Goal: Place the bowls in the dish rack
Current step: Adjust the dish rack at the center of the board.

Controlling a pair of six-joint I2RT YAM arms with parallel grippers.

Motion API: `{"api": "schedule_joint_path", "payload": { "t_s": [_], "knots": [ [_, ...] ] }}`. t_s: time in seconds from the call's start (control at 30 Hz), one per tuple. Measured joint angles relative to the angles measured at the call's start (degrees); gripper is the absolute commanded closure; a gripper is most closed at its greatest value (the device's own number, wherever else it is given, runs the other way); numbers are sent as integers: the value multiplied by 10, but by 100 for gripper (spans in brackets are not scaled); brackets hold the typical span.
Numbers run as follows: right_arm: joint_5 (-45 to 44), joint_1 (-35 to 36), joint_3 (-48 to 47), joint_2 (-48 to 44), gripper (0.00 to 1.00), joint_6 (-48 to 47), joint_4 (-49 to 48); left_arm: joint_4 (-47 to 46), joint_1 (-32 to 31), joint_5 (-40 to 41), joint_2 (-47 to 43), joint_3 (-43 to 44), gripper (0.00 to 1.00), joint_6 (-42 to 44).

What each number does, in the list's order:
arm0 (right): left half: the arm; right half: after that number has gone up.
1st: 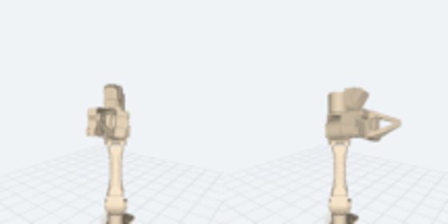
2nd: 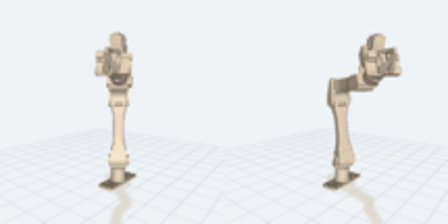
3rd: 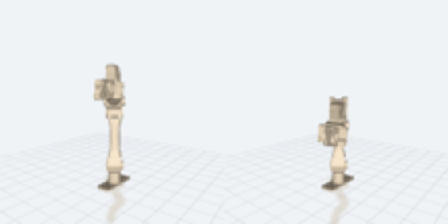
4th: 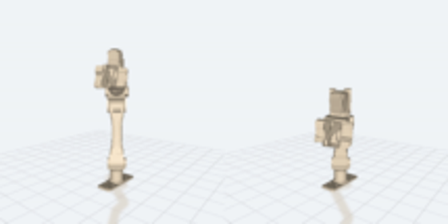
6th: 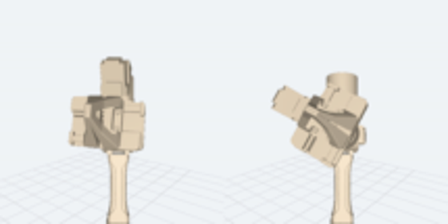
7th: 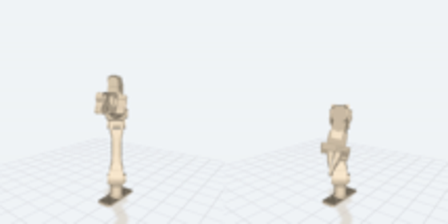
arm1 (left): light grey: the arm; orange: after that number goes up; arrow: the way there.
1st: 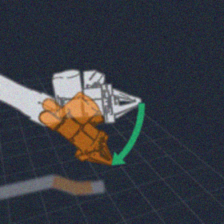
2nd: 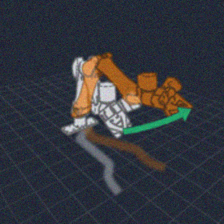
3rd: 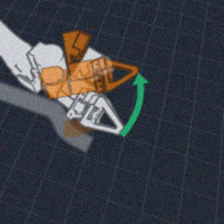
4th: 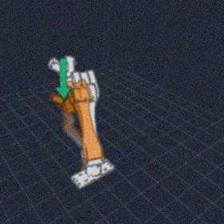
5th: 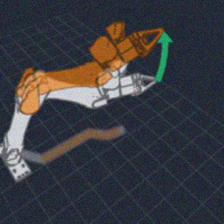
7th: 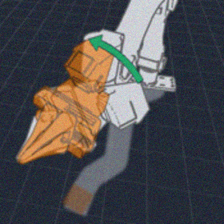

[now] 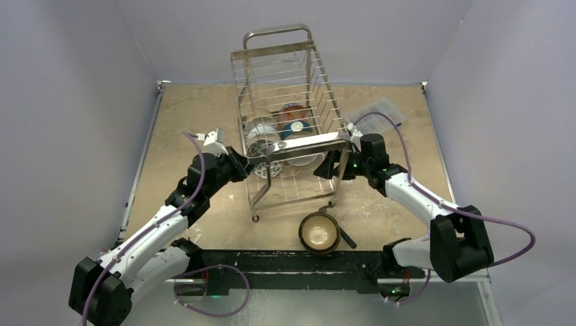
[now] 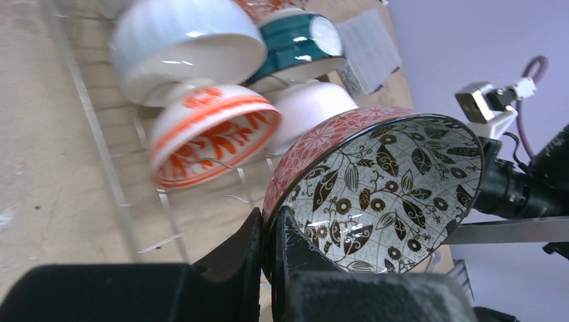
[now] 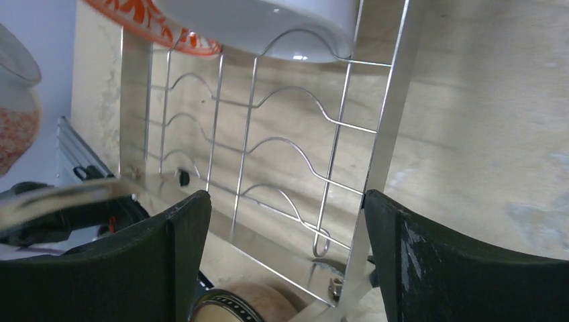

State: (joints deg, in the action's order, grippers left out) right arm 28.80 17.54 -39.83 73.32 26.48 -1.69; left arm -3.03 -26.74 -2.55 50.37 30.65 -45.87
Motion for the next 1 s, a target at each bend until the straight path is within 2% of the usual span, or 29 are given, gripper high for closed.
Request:
{"api": "schedule_joint_path", "payload": {
  "t_s": [0.2,0.57,1.0],
  "knots": [
    [7,61,23,1,12,43,-61,-35,-38,7,20,-2,100,5],
    [39,59,47,5,3,54,-141,-109,-50,19,24,-39,100,31],
    [225,75,8,70,1,88,-369,-234,-53,10,62,-90,100,61]
  ]
}}
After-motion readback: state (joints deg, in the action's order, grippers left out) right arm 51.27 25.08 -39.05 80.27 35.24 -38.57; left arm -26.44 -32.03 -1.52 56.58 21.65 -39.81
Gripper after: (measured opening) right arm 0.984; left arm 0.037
